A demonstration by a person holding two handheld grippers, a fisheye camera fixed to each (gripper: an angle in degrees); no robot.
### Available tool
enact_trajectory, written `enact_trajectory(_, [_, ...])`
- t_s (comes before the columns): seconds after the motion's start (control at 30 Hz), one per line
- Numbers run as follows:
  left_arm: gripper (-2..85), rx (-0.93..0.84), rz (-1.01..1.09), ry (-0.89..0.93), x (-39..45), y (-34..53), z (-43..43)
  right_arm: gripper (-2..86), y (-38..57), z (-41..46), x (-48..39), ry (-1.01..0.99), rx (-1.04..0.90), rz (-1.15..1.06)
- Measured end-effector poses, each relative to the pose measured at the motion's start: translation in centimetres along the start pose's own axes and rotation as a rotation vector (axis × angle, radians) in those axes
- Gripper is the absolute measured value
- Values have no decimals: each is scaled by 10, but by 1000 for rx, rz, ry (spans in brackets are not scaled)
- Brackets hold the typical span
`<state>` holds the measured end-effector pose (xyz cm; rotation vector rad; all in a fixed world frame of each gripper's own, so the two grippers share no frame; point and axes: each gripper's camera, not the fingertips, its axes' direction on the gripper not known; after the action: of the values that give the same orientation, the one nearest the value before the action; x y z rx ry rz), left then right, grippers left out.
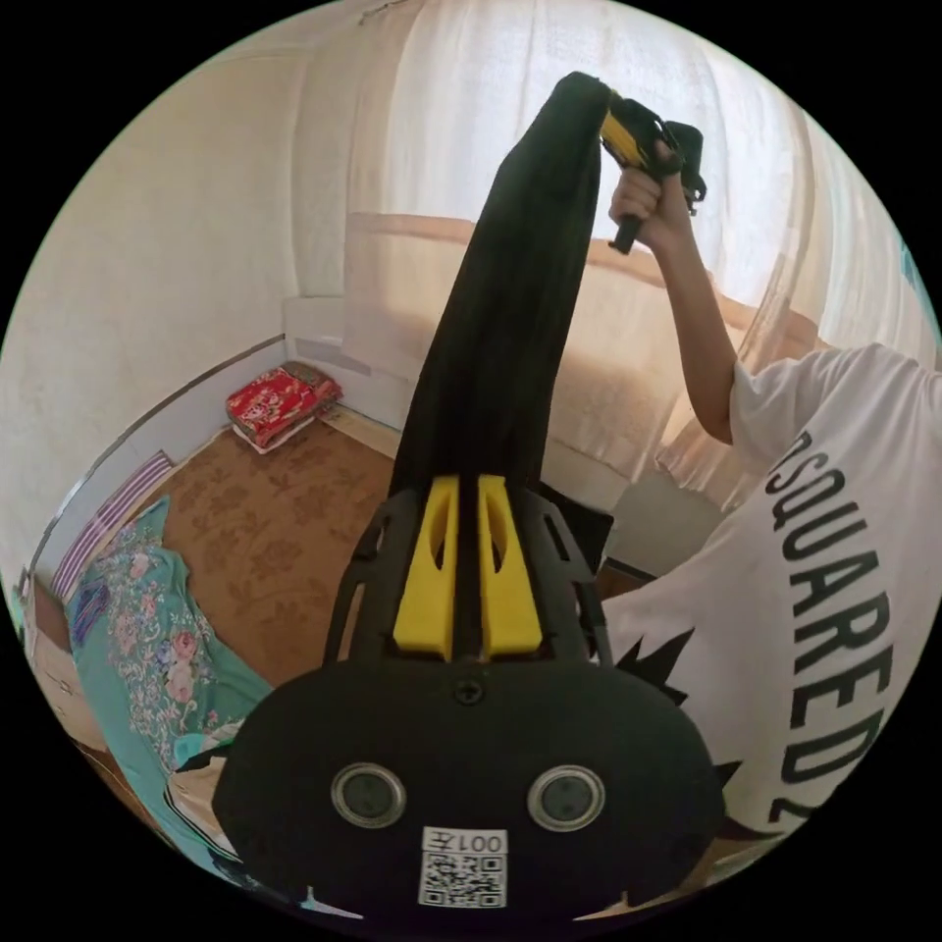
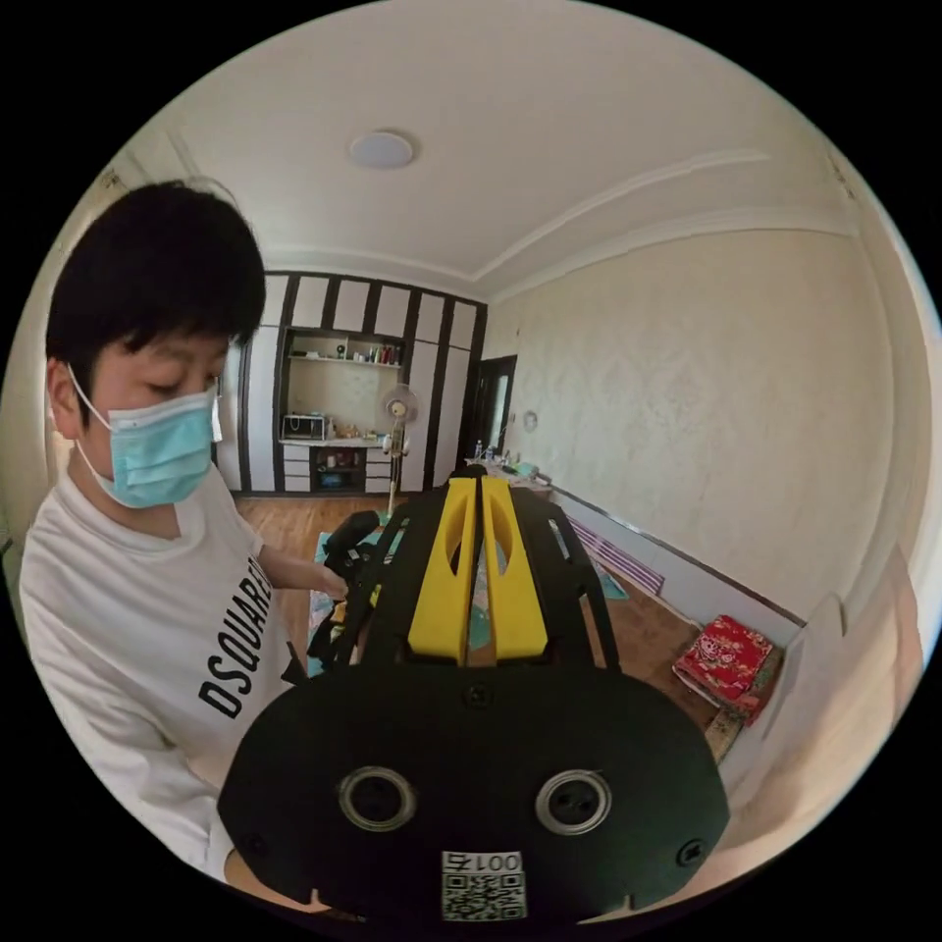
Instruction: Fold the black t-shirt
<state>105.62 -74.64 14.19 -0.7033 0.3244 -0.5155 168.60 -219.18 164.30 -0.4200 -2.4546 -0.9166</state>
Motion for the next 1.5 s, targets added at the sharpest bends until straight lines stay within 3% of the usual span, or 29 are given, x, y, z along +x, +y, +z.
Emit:
enact_trajectory(0.2, [-8,-82,48,139,13,3,38,5,21,-32,4,-34,20,79])
enact_trajectory(0.37, [28,-112,97,203,34,-1,77,5,32,-47,12,-205,91,165])
enact_trajectory(0.53, [68,-66,99,265,55,-11,107,5,29,-62,7,-235,92,178])
enact_trajectory(0.73, [97,27,95,349,92,-22,125,5,16,-85,-13,-39,73,165])
enact_trajectory(0.9, [105,78,88,414,116,-27,126,5,3,-97,-39,244,56,115])
enact_trajectory(1.1, [114,61,36,235,129,-28,122,3,-14,-91,-62,400,14,62])
enact_trajectory(1.27, [116,89,-36,-90,136,-18,106,3,-26,-83,-71,433,22,46])
enact_trajectory(1.5, [68,88,-98,-215,144,8,78,3,-43,-78,-68,392,10,19])
